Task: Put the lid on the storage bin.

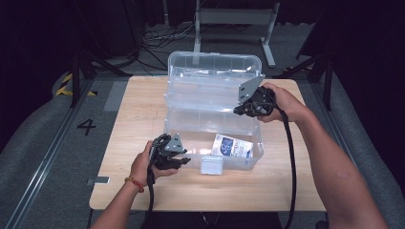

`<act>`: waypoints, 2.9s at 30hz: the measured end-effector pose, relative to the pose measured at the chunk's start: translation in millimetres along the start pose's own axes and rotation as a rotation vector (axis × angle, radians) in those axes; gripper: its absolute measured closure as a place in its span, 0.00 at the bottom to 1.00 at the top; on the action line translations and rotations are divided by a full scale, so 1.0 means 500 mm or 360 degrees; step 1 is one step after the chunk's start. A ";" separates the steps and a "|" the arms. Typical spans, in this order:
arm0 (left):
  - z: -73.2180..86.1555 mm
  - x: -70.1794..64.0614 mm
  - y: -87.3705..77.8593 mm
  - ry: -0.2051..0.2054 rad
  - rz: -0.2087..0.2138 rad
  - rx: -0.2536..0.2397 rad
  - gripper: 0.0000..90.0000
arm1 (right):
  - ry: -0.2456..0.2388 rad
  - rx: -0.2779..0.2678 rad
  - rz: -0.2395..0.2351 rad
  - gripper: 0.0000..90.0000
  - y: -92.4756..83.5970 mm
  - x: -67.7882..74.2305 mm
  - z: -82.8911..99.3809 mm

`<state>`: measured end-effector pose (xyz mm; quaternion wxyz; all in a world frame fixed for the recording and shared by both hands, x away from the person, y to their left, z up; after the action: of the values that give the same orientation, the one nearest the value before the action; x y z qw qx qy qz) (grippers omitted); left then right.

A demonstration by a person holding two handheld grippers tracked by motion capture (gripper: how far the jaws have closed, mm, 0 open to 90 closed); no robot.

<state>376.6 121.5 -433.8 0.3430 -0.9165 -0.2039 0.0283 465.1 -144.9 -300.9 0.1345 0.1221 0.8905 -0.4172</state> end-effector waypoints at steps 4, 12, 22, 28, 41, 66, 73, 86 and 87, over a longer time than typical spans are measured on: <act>0.000 0.000 0.000 0.0003 -0.0002 -0.0003 0.72 | -0.0009 -0.0012 0.0004 0.99 -0.004 0.014 0.002; 0.001 -0.002 0.000 0.0011 -0.0028 -0.0006 0.70 | 0.0014 -0.0090 -0.0002 0.98 -0.011 0.039 0.016; 0.001 -0.006 0.002 -0.0011 -0.0036 -0.0025 0.69 | 0.0024 -0.0189 0.0016 0.96 -0.015 0.066 0.035; 0.000 -0.013 0.005 0.0059 -0.0122 0.0030 0.65 | -0.0017 -0.0185 0.0035 0.95 -0.016 0.085 0.040; 0.003 -0.017 -0.017 -0.0048 -0.0110 -0.0091 0.57 | 0.0001 -0.0242 0.0051 0.94 -0.016 0.100 0.051; -0.024 0.033 -0.189 -0.0274 -0.0347 -0.0472 0.43 | 0.0019 -0.0323 0.0095 0.93 -0.013 0.118 0.064; -0.021 0.097 -0.212 -0.0387 -0.0371 -0.0598 0.54 | 0.0034 -0.0336 0.0112 0.92 -0.013 0.121 0.067; -0.050 0.189 -0.161 -0.0494 -0.0449 -0.0589 0.81 | 0.0042 -0.0385 0.0091 0.92 -0.011 0.130 0.076; -0.054 0.193 -0.155 -0.0499 -0.0433 -0.0605 0.83 | 0.0043 -0.0384 0.0097 0.92 -0.010 0.132 0.076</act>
<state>442.5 195.6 -355.3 0.1299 -0.9131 -0.3772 0.0848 406.7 -170.6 -343.2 0.1491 0.1377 0.9318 -0.3011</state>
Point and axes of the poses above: each handheld gripper's, and its own axes: y roughly forward along the jaws, z roughly out of its underside, x roughly to its left, the point moved 3 cm from there along y, roughly forward along the jaws, and after that the axes turned 11 degrees about -x, right-handed, at the moved point
